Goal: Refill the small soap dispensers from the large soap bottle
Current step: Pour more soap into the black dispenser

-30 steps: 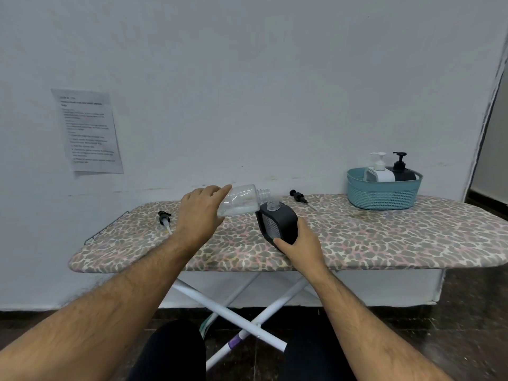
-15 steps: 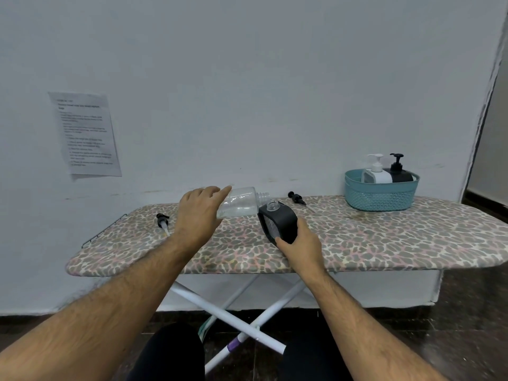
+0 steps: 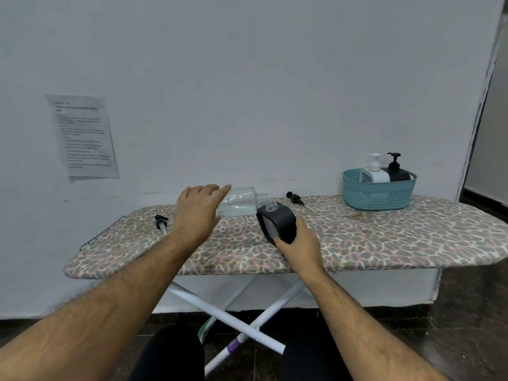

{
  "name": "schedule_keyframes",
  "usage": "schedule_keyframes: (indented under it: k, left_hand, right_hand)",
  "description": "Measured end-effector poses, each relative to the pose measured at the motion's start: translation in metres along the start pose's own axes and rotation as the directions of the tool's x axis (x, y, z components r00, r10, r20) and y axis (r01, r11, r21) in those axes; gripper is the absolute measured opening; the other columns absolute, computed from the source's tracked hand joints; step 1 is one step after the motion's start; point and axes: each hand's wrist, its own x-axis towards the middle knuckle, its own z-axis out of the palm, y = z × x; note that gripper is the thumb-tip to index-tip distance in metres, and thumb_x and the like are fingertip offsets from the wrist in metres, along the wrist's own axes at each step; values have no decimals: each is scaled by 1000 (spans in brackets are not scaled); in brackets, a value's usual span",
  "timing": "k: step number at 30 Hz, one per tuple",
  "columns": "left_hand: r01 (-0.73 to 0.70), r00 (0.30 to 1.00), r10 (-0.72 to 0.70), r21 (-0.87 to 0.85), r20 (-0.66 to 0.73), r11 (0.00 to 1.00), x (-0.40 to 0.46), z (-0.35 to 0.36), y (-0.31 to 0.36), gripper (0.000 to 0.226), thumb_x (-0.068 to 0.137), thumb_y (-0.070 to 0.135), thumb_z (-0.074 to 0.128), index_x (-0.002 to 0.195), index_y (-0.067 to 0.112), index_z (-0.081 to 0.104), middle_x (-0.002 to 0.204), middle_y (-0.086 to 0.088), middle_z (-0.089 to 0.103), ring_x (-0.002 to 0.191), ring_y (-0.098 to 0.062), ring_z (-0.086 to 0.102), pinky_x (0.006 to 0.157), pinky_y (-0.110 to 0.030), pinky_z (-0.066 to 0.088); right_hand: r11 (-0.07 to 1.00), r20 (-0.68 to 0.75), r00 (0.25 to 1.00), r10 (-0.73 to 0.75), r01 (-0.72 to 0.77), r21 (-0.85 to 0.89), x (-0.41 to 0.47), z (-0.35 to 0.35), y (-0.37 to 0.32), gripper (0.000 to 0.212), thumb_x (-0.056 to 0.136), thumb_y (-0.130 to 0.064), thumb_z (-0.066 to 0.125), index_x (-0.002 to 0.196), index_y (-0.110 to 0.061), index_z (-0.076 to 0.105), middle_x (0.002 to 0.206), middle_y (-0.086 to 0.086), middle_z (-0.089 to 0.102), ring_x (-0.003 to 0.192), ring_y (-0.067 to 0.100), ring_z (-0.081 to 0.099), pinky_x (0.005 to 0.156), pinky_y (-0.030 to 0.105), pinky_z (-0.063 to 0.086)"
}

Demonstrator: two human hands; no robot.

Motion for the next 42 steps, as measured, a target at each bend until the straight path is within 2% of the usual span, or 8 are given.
schedule_keyframes:
  k: [6, 10, 14, 17, 24, 33, 42]
  left_hand:
    - [1, 1000, -2, 10, 8, 1000, 2, -2, 0, 78, 79, 28, 82, 146, 31, 42, 138, 0, 57, 123, -25, 54, 112, -49, 32]
    - [0, 1000, 0, 18, 12, 1000, 3, -3, 0, 78, 79, 28, 82, 146, 31, 42, 138, 0, 57, 124, -25, 53, 114, -51, 30]
    - [0, 1000, 0, 25, 8, 1000, 5, -4, 1, 79, 77, 24, 83, 145, 31, 44, 136, 0, 58, 123, -26, 54, 113, -53, 29]
    - [0, 1000, 0, 30, 9, 1000, 5, -5, 2, 78, 78, 22, 82, 145, 32, 43, 137, 0, 57, 124, -27, 53, 114, -54, 27]
    - [-7, 1000, 7, 33, 4, 999, 8, -5, 3, 78, 78, 18, 81, 145, 31, 44, 136, 0, 58, 124, -27, 53, 114, -55, 26]
    - [-9, 1000, 9, 27, 8, 1000, 8, -4, 3, 78, 79, 20, 81, 145, 32, 43, 137, 0, 57, 125, -26, 53, 115, -55, 25]
    - [-10, 1000, 10, 29, 6, 1000, 9, -5, 4, 78, 79, 20, 81, 145, 32, 43, 138, 0, 57, 125, -27, 52, 115, -55, 25]
  right_hand:
    - [1000, 6, 1000, 9, -9, 20, 0, 0, 0, 43, 83, -27, 75, 120, -20, 54, 102, -6, 66, 84, 10, 64, 66, 27, 56]
    - [1000, 15, 1000, 5, -6, 11, 0, -1, 0, 42, 83, -26, 75, 119, -19, 54, 98, -8, 63, 82, 9, 60, 59, 16, 45]
    - [1000, 15, 1000, 0, 0, 23, 0, -1, 1, 44, 83, -27, 75, 121, -19, 55, 100, -8, 64, 85, 10, 60, 64, 19, 47]
    - [1000, 22, 1000, 4, -4, 25, 0, -2, 1, 43, 83, -26, 75, 121, -19, 55, 97, -11, 61, 84, 8, 58, 60, 12, 40]
    - [1000, 28, 999, 15, -16, 26, 0, -3, 2, 43, 84, -26, 75, 122, -19, 54, 98, -11, 62, 81, 2, 57, 55, 7, 38]
    - [999, 24, 1000, 11, -12, 30, 0, -2, 3, 45, 83, -28, 75, 123, -19, 54, 102, -9, 64, 86, 7, 60, 63, 14, 43]
    - [999, 31, 999, 11, -12, 36, 0, -3, 3, 48, 83, -26, 76, 125, -19, 53, 104, -9, 63, 88, 8, 59, 64, 13, 42]
